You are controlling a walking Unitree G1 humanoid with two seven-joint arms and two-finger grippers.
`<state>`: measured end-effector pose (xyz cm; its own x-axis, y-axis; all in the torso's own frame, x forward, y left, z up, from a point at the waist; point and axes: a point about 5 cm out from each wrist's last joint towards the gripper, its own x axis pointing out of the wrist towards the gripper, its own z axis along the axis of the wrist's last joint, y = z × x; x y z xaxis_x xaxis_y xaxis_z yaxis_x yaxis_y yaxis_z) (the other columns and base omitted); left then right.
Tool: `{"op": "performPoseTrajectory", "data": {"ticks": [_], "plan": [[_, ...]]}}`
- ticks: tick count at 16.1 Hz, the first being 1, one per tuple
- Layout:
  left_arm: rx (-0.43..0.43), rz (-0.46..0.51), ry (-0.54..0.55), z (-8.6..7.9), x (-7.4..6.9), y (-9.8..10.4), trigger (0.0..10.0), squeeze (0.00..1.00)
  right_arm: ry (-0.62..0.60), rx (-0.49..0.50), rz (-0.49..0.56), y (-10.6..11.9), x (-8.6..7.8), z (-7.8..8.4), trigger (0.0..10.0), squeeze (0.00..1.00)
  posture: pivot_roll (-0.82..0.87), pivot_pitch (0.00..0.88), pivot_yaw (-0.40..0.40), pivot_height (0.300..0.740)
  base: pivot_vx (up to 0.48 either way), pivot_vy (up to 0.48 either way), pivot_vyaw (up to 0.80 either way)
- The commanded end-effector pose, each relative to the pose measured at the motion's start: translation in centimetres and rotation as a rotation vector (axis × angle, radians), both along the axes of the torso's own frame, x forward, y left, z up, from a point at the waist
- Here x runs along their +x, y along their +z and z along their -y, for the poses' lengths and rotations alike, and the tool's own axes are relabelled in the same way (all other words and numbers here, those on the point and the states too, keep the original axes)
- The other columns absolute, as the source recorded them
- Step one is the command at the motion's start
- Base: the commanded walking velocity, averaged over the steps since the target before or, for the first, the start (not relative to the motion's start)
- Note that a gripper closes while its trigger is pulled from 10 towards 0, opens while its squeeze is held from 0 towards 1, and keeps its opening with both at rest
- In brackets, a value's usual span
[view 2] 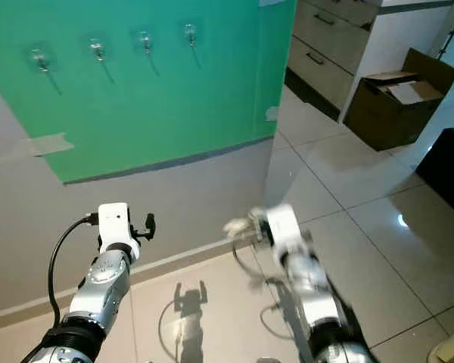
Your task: Hang keys on a hook
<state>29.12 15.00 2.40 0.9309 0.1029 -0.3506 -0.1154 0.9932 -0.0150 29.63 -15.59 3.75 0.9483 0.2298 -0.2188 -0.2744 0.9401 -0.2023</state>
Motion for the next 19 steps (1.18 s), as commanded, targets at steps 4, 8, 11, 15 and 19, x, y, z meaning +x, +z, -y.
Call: {"op": "performPoseTrajectory", "data": {"ticks": [4,8,11,15,19], "plan": [[0.002,0.025,-0.013,0.2,0.1,0.4,10.0,0.00,0.115,0.049,0.155,5.5,2.5,-1.6,0.0,0.00,-0.15,0.000,0.039,0.740,0.000,0.000,0.00],[0.004,0.029,-0.010,0.5,0.0,0.4,10.0,0.00,0.188,0.024,0.218,8.7,4.7,-2.4,0.0,0.00,-0.15,0.000,0.028,0.740,0.000,0.000,0.00],[-0.027,0.041,-0.001,0.6,0.1,0.5,10.0,0.00,0.179,-0.001,0.190,8.4,5.5,-2.6,0.0,0.00,-0.14,0.000,0.021,0.740,0.289,0.000,0.00],[-0.018,0.044,0.010,0.5,0.0,0.5,10.0,0.00,0.184,0.014,0.169,7.8,5.4,-3.1,0.0,0.00,-0.13,0.000,0.017,0.740,0.409,0.251,0.00],[-0.021,0.044,0.004,0.5,0.1,0.5,10.0,0.00,0.188,0.014,0.161,7.4,5.4,-3.2,0.0,0.00,-0.14,0.000,0.019,0.740,0.401,0.261,0.00]]}}
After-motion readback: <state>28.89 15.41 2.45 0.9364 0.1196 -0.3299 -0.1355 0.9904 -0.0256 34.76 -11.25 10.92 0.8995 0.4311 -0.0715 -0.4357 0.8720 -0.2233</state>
